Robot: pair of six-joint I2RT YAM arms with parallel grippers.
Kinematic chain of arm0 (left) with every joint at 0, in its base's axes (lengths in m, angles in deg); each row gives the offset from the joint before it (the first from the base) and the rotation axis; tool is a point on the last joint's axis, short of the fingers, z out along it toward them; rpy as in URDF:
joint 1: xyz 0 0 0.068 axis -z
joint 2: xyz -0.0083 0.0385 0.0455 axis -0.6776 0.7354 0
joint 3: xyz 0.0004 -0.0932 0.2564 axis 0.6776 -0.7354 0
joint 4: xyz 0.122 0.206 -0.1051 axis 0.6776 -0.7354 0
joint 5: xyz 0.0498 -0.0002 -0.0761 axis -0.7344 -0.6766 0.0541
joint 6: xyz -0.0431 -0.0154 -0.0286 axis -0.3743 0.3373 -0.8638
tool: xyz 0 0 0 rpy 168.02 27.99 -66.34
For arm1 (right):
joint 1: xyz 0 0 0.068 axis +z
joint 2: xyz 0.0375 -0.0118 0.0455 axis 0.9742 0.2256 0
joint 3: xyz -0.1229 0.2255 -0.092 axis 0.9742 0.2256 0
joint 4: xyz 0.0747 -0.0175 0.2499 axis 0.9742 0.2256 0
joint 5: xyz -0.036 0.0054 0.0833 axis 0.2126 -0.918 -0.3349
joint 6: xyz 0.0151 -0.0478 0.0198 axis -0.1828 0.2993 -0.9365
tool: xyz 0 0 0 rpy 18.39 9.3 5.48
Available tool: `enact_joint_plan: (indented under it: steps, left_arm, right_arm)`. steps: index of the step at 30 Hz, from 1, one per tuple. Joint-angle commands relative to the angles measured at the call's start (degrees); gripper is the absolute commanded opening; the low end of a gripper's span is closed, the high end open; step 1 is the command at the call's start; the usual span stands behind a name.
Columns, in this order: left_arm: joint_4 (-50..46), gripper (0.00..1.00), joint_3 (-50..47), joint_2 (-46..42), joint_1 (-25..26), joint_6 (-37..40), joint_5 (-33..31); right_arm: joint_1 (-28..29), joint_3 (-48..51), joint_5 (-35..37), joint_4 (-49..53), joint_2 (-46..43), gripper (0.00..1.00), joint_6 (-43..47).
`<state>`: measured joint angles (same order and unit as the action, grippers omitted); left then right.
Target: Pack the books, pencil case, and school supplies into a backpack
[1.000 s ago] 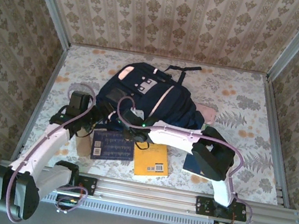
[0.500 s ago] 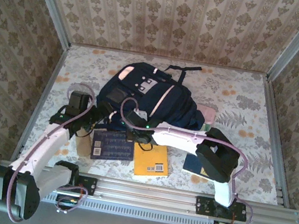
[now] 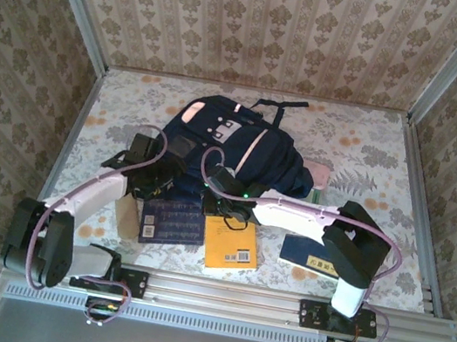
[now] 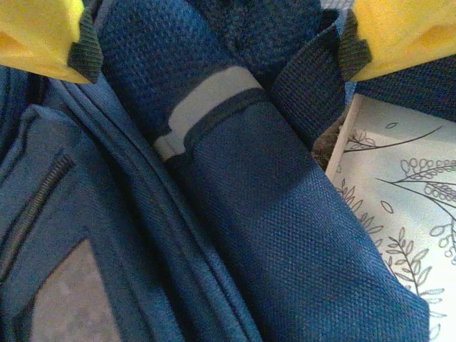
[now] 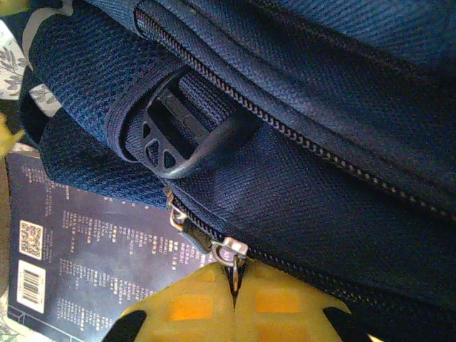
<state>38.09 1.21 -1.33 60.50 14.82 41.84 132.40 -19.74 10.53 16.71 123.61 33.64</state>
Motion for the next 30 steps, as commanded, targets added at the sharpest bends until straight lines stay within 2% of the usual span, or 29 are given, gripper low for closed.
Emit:
enact_joint_plan:
  steps: [1, 3, 7, 11, 22, 26, 30]
  left_arm:
    - [2.76, 0.81, 1.64, 1.92, 0.61, -2.26, -2.08]
    - [2.45, 0.78, 2.26, 3.06, 0.87, -1.99, -3.7]
    - [-1.03, 0.65, 3.3, 4.44, 1.14, -1.39, -10.33]
    - [-3.15, 0.6, 4.16, 5.83, 1.05, -0.39, -12.61]
    - [-5.51, 0.58, 5.33, 5.8, 0.92, 1.03, -15.59]
    - [-5.76, 0.59, 5.93, 6.42, 0.96, 1.47, -15.48]
    - [-5.53, 0.59, 6.1, 7.05, 0.96, 1.78, -15.24]
  right_arm:
    - [-0.16, 1.12, -1.11, 0.38, -2.42, 0.0, 1.15]
    - [-0.24, 1.32, -0.84, 1.1, -2.64, 0.0, 1.43]
    - [-0.24, 1.49, 0.28, 3.71, -3.37, 0.0, 2.41]
    - [-0.24, 2.26, 1.47, 5.95, -4.75, 0.0, 3.7]
    - [-0.79, 5.14, 5.26, 14.31, -10.67, 0.0, 8.98]
    - [-2.58, 5.32, 7.55, 20.3, -13.2, 0.0, 11.51]
    - [-5.8, 5.87, 6.91, 24.62, -15.77, 0.0, 13.91]
